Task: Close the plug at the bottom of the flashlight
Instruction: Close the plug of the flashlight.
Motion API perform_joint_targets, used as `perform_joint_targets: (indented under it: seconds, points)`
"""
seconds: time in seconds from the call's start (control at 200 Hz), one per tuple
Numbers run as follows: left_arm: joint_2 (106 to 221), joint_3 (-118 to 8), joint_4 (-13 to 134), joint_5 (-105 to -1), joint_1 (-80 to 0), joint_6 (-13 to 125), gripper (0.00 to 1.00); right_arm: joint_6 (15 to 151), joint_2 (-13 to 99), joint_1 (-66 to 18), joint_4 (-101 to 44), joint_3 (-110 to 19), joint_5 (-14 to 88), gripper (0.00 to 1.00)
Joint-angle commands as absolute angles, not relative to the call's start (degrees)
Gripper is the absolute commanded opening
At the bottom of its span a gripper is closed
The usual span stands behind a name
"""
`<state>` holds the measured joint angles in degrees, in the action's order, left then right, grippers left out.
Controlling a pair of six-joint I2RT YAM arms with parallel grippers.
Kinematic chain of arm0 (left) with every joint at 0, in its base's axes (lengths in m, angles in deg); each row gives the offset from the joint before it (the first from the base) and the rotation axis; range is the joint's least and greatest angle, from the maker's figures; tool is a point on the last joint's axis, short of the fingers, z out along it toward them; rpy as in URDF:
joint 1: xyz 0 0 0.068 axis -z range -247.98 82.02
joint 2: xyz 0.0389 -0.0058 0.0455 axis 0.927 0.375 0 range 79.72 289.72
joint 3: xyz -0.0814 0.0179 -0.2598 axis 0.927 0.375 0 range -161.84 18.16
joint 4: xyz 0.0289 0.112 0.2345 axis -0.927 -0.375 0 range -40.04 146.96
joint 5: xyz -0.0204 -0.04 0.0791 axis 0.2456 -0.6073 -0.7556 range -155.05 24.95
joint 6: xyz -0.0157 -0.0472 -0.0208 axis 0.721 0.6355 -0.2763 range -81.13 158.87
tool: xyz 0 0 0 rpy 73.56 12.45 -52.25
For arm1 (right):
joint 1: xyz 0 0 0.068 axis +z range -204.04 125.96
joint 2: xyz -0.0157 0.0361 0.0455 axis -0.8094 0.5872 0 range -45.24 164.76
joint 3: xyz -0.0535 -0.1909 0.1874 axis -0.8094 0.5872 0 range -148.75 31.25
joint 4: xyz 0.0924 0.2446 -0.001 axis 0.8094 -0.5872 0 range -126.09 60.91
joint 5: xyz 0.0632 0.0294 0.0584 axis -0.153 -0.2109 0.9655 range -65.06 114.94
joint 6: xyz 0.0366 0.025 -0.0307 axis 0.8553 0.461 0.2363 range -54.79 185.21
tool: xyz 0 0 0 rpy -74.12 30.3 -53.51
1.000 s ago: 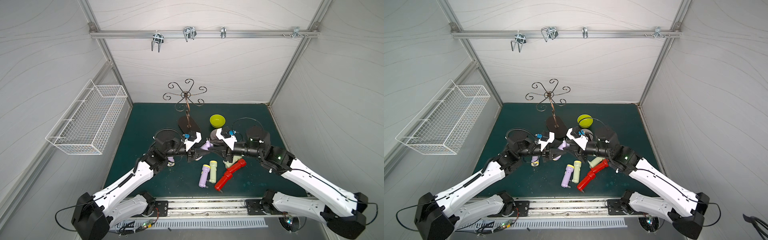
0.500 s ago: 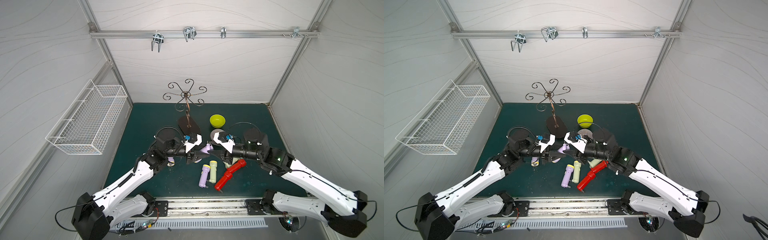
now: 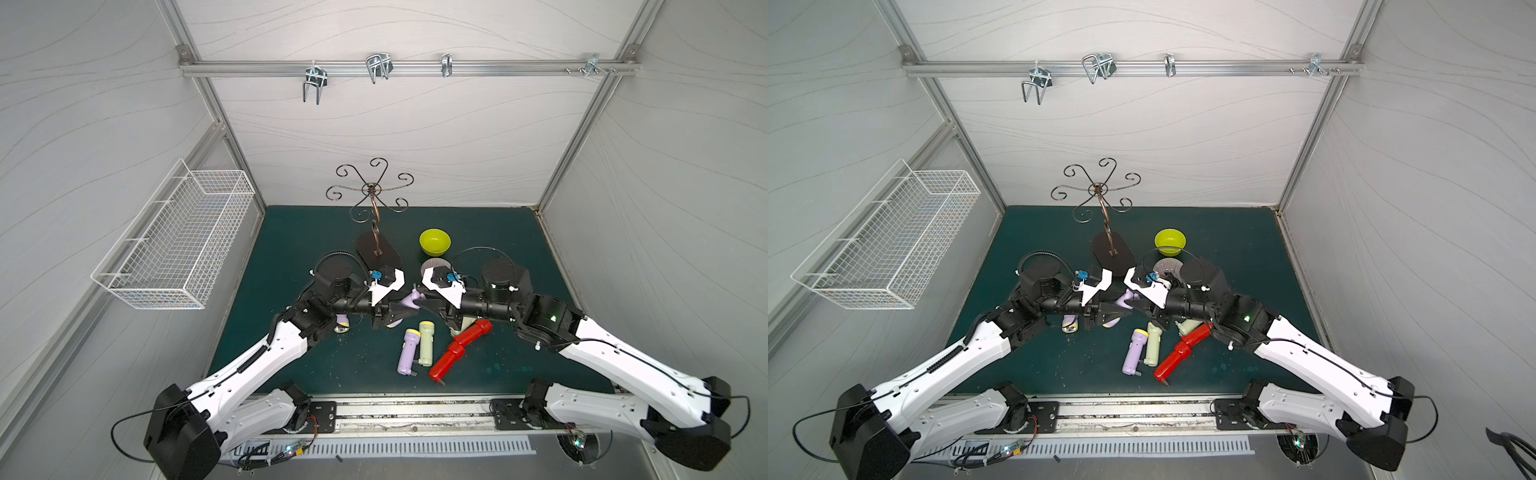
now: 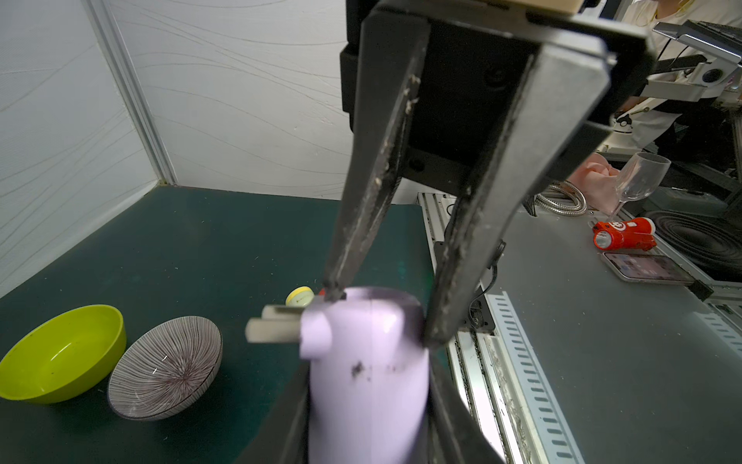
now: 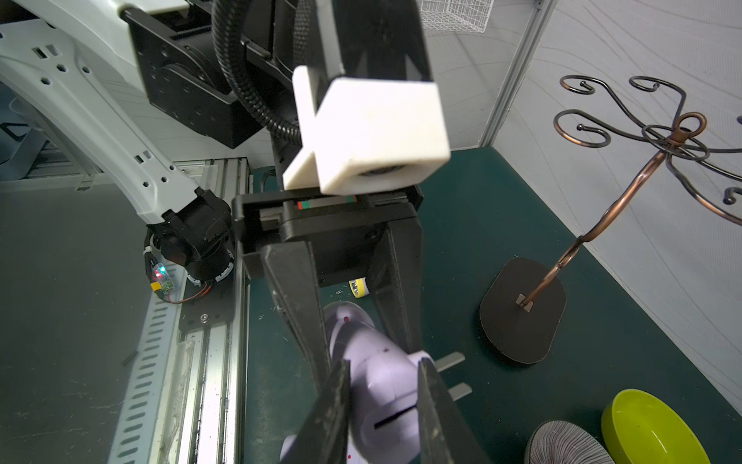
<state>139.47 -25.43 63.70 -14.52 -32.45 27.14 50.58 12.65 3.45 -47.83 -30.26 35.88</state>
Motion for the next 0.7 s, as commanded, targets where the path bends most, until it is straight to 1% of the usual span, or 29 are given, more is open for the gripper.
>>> perform_joint_targets:
  seconds: [0.0, 0.08, 0.1, 0.135, 0.165, 0.315, 0.37, 0.54, 0.61, 0.69]
  points:
    - [138.31, -28.43, 70.13, -13.19, -32.82, 27.24, 0.00, 50.33, 13.54, 3.97, -49.19, -29.83, 34.79, 0.29]
    - [137.93, -28.25, 70.41, -13.24, -32.91, 27.41, 0.00, 50.28, 13.66, 4.13, -49.35, -29.74, 34.69, 0.29]
    - [137.91, -28.25, 70.36, -13.20, -32.91, 27.39, 0.00, 50.24, 13.65, 4.14, -49.36, -29.74, 34.74, 0.32]
    - [137.83, -28.20, 70.32, -12.98, -32.91, 27.44, 0.00, 50.21, 13.58, 4.14, -49.30, -29.74, 34.69, 0.40]
    - [137.82, -28.20, 70.32, -12.90, -32.95, 27.40, 0.00, 50.14, 13.49, 4.14, -49.20, -29.74, 34.69, 0.43]
    - [138.06, -28.25, 70.17, -12.84, -32.94, 27.35, 0.00, 49.68, 12.62, 4.14, -48.78, -29.50, 34.08, 0.47]
    - [138.22, -28.32, 70.16, -12.76, -32.91, 27.41, 0.00, 49.66, 12.51, 4.14, -48.67, -29.35, 34.07, 0.47]
    - [138.35, -28.39, 70.35, -13.11, -33.00, 27.68, 0.00, 49.95, 12.88, 4.14, -48.72, -29.30, 34.47, 0.37]
    - [138.27, -28.21, 71.28, -13.75, -33.00, 28.50, 0.00, 50.03, 13.10, 4.14, -48.70, -29.22, 34.96, 0.31]
    - [138.10, -27.85, 72.73, -14.23, -33.26, 29.79, 0.00, 50.04, 13.36, 4.19, -48.42, -28.95, 35.38, 0.30]
